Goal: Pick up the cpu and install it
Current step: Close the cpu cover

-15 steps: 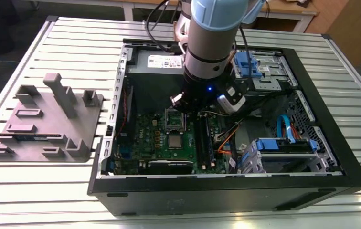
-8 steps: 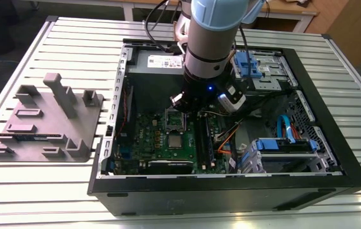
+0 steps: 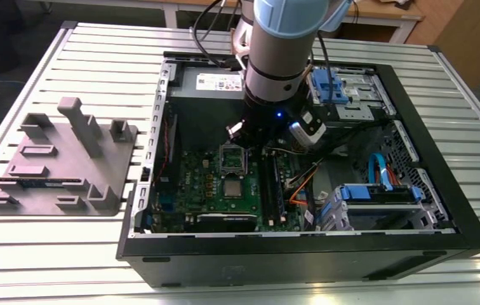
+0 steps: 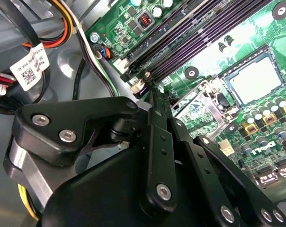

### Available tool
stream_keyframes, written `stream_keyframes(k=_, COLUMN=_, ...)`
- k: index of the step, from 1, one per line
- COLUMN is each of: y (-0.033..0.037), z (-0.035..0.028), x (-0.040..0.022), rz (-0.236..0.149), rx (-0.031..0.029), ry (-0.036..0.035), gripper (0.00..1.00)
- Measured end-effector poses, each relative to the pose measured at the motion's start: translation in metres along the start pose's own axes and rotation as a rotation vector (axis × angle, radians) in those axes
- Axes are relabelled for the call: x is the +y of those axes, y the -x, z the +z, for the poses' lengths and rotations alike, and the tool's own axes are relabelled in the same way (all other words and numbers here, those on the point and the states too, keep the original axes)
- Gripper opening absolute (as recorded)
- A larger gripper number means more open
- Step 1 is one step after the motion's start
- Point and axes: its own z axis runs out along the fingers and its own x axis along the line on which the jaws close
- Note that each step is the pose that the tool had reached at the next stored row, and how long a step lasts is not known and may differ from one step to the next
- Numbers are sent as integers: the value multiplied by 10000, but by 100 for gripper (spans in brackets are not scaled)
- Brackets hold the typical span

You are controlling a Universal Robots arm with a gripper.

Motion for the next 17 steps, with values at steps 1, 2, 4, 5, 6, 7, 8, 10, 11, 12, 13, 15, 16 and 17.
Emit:
stream_keyframes(k=1, y=1, z=0, x=4, rz=0, rx=-1, ry=2, gripper=10)
stream_keyframes(k=2, y=3, z=0, x=8, rz=0, rx=-1, ry=5, gripper=10)
stream_keyframes(k=4, y=6, z=1, x=16, rz=0, rx=-4, ry=10, gripper=10)
stream_keyframes(k=5, y=7, z=2, x=21, rz=1, rx=-6, ry=12, gripper=10)
stream_keyframes(k=6, y=9, z=2, x=25, rz=0, rx=-8, ry=13, gripper=10)
stream_keyframes(k=7, y=10, z=3, x=30, rz=0, rx=-12, ry=16, gripper=10)
stream_keyframes(k=8, y=12, z=3, x=33, rz=0, rx=-15, ry=17, gripper=10)
stream_keyframes(k=10, y=10, z=5, x=35, rz=-1, rx=-25, ry=16, gripper=10)
stream_keyframes(k=11, y=8, z=5, x=36, rz=0, rx=-30, ry=13, gripper=10)
stream_keyframes(k=12, y=4, z=6, x=38, rz=0, rx=-35, ry=12, gripper=10)
stream_keyframes(k=13, y=0, z=8, x=39, rz=-2, rx=-43, ry=10, gripper=10)
stream_keyframes(k=15, y=-14, z=10, x=45, rz=-3, rx=-58, ry=7, gripper=10)
stream_keyframes(k=16, y=-20, z=9, x=47, rz=-3, rx=-61, ry=5, gripper=10)
stream_keyframes(k=17, y=-27, z=9, x=49, rz=-4, rx=-64, ry=3, gripper=10)
